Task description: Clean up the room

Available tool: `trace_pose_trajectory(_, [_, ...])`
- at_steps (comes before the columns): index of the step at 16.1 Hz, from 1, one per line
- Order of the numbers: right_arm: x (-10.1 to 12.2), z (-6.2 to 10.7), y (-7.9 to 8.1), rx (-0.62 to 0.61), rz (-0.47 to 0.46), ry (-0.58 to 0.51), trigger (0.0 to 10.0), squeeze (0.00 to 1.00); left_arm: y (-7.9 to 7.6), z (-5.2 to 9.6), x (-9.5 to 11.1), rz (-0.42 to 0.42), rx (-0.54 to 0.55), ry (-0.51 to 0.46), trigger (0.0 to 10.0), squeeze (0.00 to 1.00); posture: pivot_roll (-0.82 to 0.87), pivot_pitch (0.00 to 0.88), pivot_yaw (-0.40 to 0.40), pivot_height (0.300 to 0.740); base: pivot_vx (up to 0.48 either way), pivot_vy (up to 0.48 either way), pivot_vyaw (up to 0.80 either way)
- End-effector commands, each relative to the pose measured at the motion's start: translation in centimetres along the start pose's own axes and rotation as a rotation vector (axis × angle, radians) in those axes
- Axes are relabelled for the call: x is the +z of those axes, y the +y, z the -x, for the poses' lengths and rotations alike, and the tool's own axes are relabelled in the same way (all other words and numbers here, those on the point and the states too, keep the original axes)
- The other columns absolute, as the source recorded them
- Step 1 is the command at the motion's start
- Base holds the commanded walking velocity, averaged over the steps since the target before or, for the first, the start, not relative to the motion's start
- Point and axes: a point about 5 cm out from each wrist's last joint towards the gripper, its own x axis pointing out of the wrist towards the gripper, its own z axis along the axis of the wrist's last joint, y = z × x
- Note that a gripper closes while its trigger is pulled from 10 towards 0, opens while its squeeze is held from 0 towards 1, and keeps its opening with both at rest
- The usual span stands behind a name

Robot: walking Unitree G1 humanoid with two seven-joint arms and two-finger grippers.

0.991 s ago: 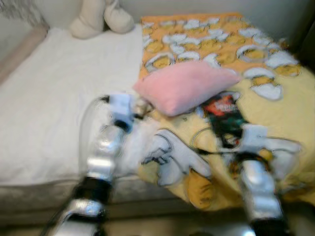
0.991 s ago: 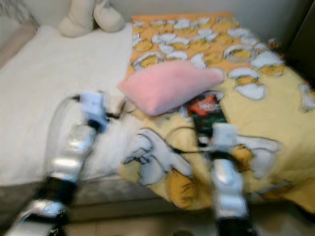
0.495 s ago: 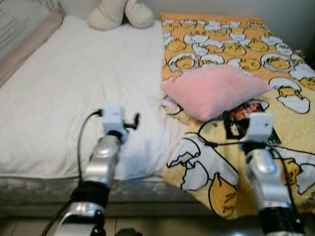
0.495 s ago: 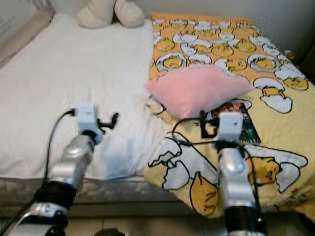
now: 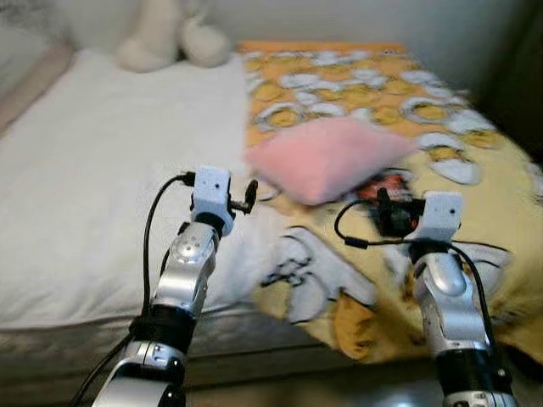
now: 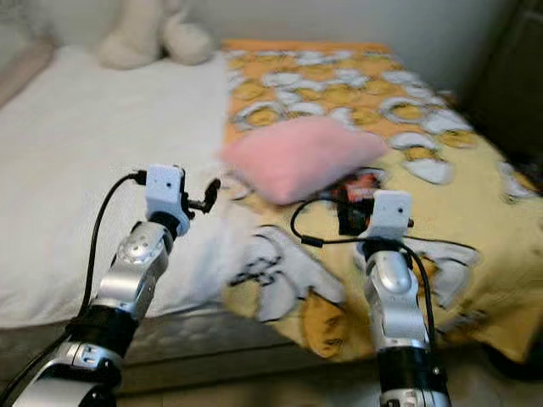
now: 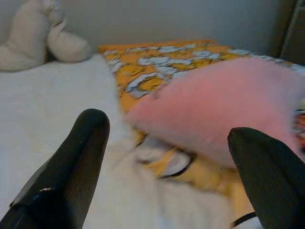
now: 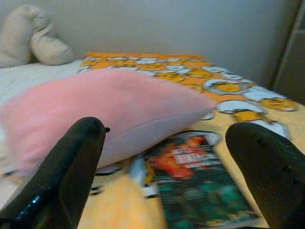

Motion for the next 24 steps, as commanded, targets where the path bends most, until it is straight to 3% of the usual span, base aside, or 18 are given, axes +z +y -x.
trace_pose_trajectory(1, [-0.1, -0.1, -0.3, -0.003, -0.002, 0.008, 10.0, 0.0, -0.6, -0.5, 0.6, -0.001, -0.011, -0.016, 10.0, 0.0, -0.08, 0.0, 0.014, 0.731, 0.42, 0.0, 0.0])
trace_pose_trajectory(5, [-0.6, 0.1, -0.5, -0.02, -0.003, 0.029, 10.0, 0.0, -0.3, -0.7, 0.1, -0.011, 0.029, 0.019, 10.0, 0.0, -0.09, 0.0, 0.02, 0.731, 0.21, 0.0, 0.0])
trace_pose_trajectory(9, [-0.9, 0.4, -0.4, -0.018, 0.001, 0.036, 10.0, 0.0, 0.5, -0.8, 0.9, -0.008, 0.081, -0.032, 10.0, 0.0, -0.09, 0.0, 0.028, 0.731, 0.181, 0.0, 0.0])
trace_pose_trajectory(19, [-0.6, -0.3, 0.1, -0.026, -0.013, 0.025, 10.0, 0.0, -0.6, -1.3, 1.6, -0.024, 0.001, -0.066, 10.0, 0.0, -0.08, 0.0, 0.04, 0.731, 0.48, 0.0, 0.0])
trace_pose_trajectory(21, [0.0, -0.7, 0.5, -0.014, -0.016, 0.013, 10.0, 0.0, -0.8, -1.3, 1.7, -0.009, -0.012, -0.081, 10.0, 0.0, -0.08, 0.0, 0.041, 0.731, 0.48, 0.0, 0.0])
trace_pose_trajectory(24, [3.0, -2.4, 2.1, 0.026, -0.11, -0.056, 10.0, 0.0, -0.9, -1.1, 1.7, -0.016, -0.011, -0.08, 10.0, 0.0, -0.08, 0.0, 0.043, 0.731, 0.0, 0.0, 0.0])
